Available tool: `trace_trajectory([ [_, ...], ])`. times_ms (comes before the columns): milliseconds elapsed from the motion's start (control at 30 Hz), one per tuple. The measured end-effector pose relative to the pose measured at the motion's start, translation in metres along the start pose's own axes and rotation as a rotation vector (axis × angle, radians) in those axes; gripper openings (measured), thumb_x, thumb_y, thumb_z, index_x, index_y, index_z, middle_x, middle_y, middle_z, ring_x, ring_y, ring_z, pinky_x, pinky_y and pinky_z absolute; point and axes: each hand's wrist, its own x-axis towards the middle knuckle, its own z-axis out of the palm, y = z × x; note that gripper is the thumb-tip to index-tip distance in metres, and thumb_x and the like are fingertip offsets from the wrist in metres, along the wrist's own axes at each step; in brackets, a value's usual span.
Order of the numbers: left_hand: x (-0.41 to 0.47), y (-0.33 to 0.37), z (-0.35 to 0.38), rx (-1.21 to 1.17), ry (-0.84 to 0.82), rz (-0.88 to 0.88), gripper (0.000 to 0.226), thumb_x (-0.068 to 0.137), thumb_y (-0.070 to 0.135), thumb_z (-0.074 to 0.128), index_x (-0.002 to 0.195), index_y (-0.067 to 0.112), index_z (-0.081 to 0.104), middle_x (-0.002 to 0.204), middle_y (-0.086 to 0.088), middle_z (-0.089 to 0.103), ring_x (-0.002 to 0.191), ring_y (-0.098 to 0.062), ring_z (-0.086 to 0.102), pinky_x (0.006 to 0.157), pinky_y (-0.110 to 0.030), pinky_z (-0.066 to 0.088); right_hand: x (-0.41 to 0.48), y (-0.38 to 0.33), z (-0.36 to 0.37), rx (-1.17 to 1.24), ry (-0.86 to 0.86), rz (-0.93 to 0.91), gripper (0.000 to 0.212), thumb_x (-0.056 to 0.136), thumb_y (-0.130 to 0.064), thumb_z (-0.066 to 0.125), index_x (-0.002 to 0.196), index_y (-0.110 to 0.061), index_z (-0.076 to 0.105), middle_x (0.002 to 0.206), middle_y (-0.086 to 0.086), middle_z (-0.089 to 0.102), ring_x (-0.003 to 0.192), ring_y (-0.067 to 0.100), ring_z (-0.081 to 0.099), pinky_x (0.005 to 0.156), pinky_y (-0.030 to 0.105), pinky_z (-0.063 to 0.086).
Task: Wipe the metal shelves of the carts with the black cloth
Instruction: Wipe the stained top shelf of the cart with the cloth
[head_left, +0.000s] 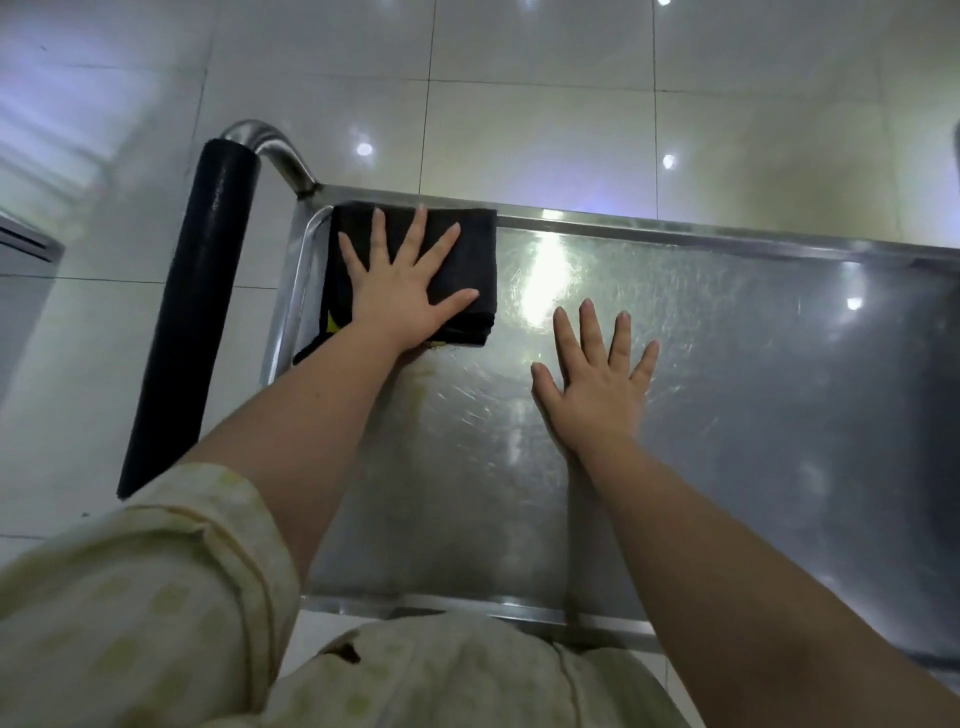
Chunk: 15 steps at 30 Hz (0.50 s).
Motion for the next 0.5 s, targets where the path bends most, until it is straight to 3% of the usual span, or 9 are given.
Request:
trace_trajectory([
  [167, -0.059, 0.029, 0.019, 0.063, -0.036, 0.086, 0.087, 0.078, 0.089, 0.009, 0.152, 0.05, -0.013, 0.164, 0.007, -0.018, 0.147, -0.039, -0.02, 0.111, -0.072, -0.006, 0.002, 0.001, -0.002, -0.007, 0.001, -0.01, 0.067, 0.096, -0.065, 0.011, 0.154, -0.042, -0.011, 0.164, -0.009, -0.018, 0.149, 0.03, -0.022, 0.115, 0.064, -0.009],
  [500, -0.229, 0.032, 0.077, 0.008, -0.05, 0.023, 0.085, 0.079, 0.09, 0.009, 0.152, 0.051, -0.009, 0.166, 0.006, -0.01, 0.148, -0.039, -0.019, 0.111, -0.071, -0.009, -0.001, 0.004, -0.005, 0.028, -0.017, -0.064, 0.062, 0.1, -0.06, 0.012, 0.156, -0.04, -0.005, 0.165, -0.006, -0.015, 0.149, 0.034, -0.021, 0.113, 0.067, -0.012],
])
